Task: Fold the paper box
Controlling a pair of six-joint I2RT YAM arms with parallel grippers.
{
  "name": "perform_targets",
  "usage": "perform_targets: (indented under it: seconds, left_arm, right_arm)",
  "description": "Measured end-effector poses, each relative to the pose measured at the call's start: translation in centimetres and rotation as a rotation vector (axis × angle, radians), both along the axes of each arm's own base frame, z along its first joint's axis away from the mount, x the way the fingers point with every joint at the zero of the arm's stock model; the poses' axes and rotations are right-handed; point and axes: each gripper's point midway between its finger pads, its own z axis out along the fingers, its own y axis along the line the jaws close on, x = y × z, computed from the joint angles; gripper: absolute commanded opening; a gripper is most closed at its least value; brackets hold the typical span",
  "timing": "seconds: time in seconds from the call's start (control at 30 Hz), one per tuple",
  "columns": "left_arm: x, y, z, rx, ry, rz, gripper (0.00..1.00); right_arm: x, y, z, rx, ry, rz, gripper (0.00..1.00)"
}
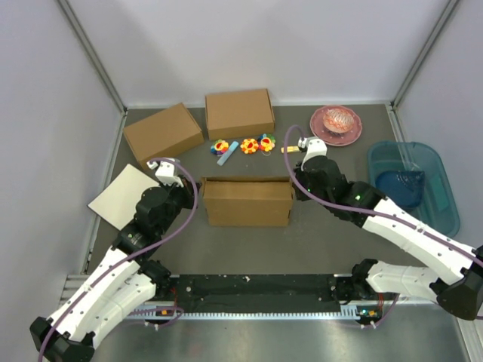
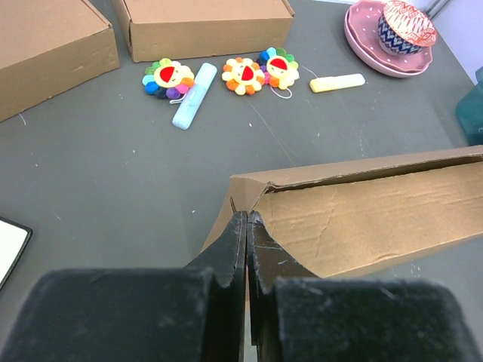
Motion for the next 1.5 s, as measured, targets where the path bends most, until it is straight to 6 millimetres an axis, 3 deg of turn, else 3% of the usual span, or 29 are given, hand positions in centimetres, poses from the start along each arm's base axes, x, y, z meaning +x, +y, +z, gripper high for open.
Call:
perform_targets:
  seconds: [0.57, 0.67, 0.7, 0.87, 1.37, 1.5]
  left_arm:
    - [0.0, -0.3, -0.3, -0.044, 0.004, 0.002, 0.00]
    - [-0.1, -0.4, -0.4, -0.046, 0.002, 0.001, 0.00]
    - [-0.1, -0.4, -0.4, -0.047, 0.003, 0.000, 0.00]
    - [-0.2, -0.4, -0.6, -0.045, 0.002, 0.006, 0.00]
    - [-0.5, -1.0, -1.5, -0.072, 0.004, 0.036, 0.00]
    - [-0.5, -1.0, -1.5, -0.072, 0.003, 0.043, 0.00]
  right_arm:
    - [-0.6, -0.2, -1.8, 0.122, -0.041, -0.026, 0.00]
    - [-0.6, -0.1, -1.8, 0.131, -0.042, -0.029, 0.11]
    - [-0.6, -0.1, -1.8, 0.132, -0.041, -0.029, 0.19]
    - [-0.9, -0.5, -1.9, 0.117, -0.020, -0.038, 0.30]
    - [-1.1, -0.8, 0.6, 0.090, -0.025, -0.022, 0.31]
    - [-0.7, -0.7, 0.4, 0.063, -0.026, -0.023, 0.29]
